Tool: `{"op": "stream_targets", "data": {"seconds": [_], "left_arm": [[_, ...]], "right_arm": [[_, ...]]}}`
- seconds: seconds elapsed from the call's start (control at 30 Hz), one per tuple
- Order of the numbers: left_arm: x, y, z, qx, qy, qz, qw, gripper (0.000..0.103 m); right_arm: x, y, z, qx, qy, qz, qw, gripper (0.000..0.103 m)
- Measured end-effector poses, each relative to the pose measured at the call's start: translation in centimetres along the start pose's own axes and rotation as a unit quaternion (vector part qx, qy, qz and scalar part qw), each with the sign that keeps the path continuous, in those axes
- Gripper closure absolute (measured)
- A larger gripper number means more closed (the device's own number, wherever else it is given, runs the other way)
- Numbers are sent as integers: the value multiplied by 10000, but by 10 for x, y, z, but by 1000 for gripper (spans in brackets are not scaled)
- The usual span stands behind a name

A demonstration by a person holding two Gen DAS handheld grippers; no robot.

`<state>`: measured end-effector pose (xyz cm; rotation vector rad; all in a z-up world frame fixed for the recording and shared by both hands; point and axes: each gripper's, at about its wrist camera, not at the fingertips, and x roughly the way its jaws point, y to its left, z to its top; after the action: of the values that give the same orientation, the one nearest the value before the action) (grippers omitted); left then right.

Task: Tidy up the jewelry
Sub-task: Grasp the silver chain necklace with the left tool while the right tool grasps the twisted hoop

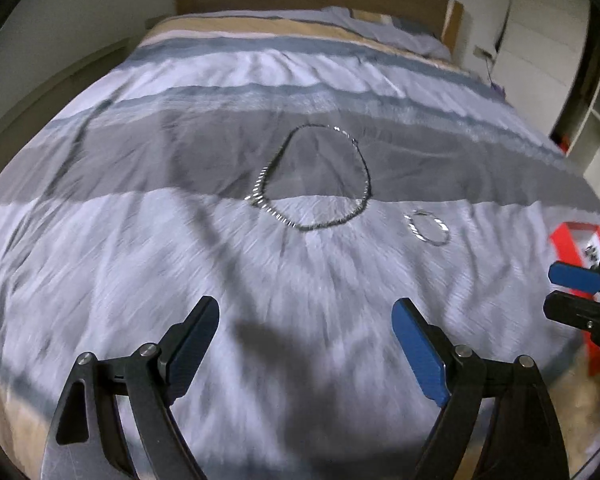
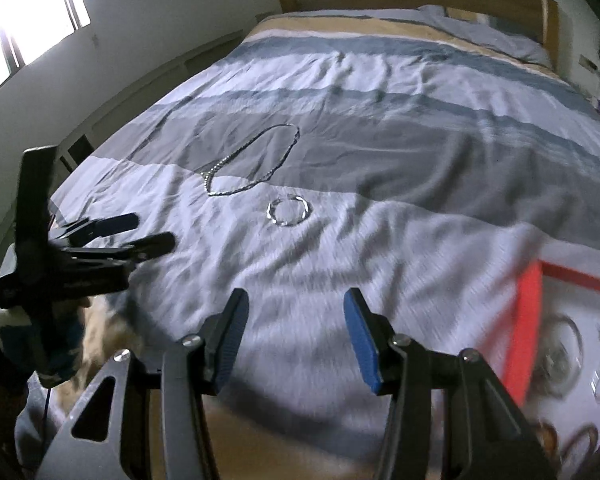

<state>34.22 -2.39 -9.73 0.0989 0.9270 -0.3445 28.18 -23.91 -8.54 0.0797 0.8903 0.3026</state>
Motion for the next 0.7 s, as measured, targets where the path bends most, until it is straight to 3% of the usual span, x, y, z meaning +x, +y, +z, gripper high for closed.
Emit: {"op": "stream_targets", "data": {"seconds": [0.13,0.27,0.7], "left_arm": [[35,2,15,138,83,-19,9999,14],[52,5,29,213,22,-95,9997,5],[93,12,69,139,151,-110,9997,2]], "right_arm": [[36,-5,12,-99,122,95,9998,55],[62,0,21,-293,168,142,9993,55],[92,5,44,-347,46,213,9992,51]]}}
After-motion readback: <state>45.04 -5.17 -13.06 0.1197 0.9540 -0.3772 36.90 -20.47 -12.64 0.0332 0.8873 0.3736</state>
